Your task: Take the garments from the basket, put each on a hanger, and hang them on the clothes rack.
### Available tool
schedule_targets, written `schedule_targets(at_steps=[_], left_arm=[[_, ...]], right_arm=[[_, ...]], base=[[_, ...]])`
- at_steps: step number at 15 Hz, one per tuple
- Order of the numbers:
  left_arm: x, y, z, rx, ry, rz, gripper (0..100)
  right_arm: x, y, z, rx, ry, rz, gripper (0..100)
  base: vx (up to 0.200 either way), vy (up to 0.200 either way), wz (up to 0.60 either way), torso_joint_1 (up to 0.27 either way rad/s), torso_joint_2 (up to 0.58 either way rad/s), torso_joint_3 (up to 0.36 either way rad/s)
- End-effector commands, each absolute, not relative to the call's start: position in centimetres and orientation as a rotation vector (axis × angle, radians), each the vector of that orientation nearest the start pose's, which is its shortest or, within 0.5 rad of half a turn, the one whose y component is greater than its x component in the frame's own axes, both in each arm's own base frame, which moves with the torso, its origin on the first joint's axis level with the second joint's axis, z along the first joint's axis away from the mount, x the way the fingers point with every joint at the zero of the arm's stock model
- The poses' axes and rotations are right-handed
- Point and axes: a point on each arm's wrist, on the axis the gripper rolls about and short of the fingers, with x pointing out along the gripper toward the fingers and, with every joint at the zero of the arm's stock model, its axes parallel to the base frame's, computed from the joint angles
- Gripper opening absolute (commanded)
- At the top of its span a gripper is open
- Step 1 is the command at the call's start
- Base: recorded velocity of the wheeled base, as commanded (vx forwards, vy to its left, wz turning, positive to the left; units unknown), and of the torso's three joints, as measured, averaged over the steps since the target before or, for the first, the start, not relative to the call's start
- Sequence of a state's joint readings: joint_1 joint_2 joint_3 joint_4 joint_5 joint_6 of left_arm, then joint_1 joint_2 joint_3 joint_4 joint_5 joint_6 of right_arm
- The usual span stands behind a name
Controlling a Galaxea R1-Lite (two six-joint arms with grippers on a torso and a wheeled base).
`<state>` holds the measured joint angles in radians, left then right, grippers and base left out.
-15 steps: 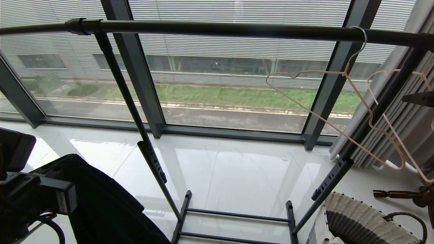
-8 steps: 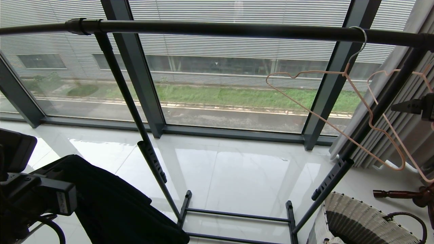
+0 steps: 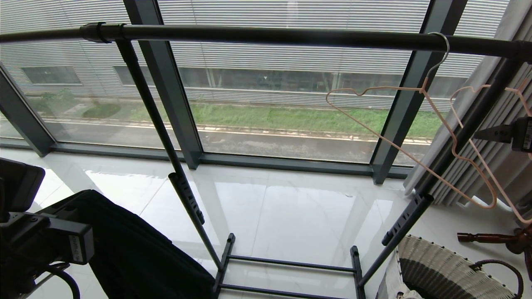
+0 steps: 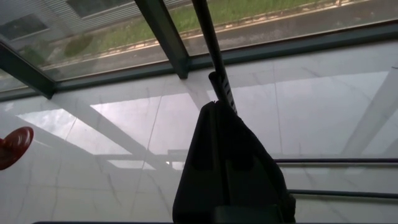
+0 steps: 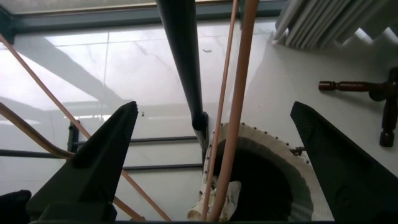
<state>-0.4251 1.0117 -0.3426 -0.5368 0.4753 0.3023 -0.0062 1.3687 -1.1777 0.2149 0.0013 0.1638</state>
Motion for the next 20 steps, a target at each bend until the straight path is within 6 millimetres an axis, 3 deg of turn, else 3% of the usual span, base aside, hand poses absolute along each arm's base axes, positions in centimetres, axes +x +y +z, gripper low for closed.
schedule_targets(at_steps=[1, 7, 8, 17, 20], left_arm=[[11.7, -4.2, 19.2, 0.36, 0.124, 0.032, 0], [11.7, -4.2, 19.3, 0.359, 0.123, 0.033, 0], [11.7, -4.2, 19.3, 0.359, 0.123, 0.033, 0], [11.7, -4.2, 19.3, 0.359, 0.122, 0.033, 0], [11.7, -4.2, 19.3, 0.359, 0.122, 0.033, 0]], right_arm=[[21.9, -0.1, 29.3, 0.163, 0.413, -0.039, 100], [22.0, -0.1, 28.9, 0.165, 0.427, -0.04, 100], [22.0, -0.1, 28.7, 0.165, 0.433, -0.04, 0], [21.8, -0.1, 28.8, 0.172, 0.429, -0.043, 0], [20.6, -0.2, 29.7, 0.174, 0.388, -0.045, 0]], base=[[0.0, 0.0, 0.0, 0.0, 0.0, 0.0], [0.0, 0.0, 0.0, 0.0, 0.0, 0.0], [0.0, 0.0, 0.0, 0.0, 0.0, 0.0], [0.0, 0.0, 0.0, 0.0, 0.0, 0.0], [0.0, 0.0, 0.0, 0.0, 0.0, 0.0]])
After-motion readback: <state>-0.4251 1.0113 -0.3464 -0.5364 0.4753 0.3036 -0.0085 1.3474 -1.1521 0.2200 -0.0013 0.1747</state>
